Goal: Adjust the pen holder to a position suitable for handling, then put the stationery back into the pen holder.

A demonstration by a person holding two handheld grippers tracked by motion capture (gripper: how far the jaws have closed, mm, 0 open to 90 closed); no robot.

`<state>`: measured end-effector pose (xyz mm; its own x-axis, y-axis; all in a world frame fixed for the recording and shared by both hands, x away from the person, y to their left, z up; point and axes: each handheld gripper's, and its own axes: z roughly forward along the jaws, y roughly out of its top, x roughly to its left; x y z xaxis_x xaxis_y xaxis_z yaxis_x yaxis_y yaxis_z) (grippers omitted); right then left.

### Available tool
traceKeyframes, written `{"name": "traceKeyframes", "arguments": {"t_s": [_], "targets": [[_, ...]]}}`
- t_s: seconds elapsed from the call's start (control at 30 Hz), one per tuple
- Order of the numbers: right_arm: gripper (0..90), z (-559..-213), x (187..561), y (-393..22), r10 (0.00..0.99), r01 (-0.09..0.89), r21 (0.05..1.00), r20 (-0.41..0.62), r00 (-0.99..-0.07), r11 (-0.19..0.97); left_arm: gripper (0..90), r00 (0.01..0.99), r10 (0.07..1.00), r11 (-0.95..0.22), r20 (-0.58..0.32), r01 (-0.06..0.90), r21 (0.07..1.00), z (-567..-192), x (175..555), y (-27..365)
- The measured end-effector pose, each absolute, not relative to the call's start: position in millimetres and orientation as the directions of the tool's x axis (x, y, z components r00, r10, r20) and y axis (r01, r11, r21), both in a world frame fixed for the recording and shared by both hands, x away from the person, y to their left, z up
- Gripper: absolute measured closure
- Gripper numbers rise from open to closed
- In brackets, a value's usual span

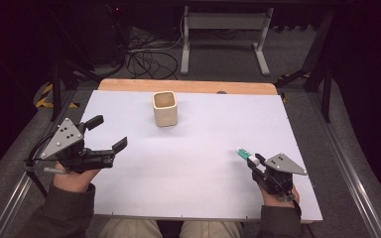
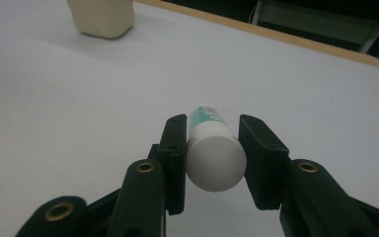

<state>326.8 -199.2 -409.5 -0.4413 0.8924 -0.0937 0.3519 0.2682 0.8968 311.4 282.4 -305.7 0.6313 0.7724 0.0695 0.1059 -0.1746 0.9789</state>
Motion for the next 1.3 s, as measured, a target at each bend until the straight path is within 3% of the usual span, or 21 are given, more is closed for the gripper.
{"name": "traceKeyframes", "arguments": {"t_s": [0.67,1.3], "targets": [[65.8,-360.6,355.7,-160.9,0.844,0.265,0.919,-0.118,-0.523,0.293,6.6,0.636,0.768,-0.198,0.078,0.119,0.973,-312.7,316.2,273.5],[65.8,-322.7,381.5,-148.3,0.751,0.294,0.903,-0.045,-0.659,0.313,8.5,0.673,0.721,-0.318,0.167,0.107,0.942,-332.8,330.5,237.5]]}}
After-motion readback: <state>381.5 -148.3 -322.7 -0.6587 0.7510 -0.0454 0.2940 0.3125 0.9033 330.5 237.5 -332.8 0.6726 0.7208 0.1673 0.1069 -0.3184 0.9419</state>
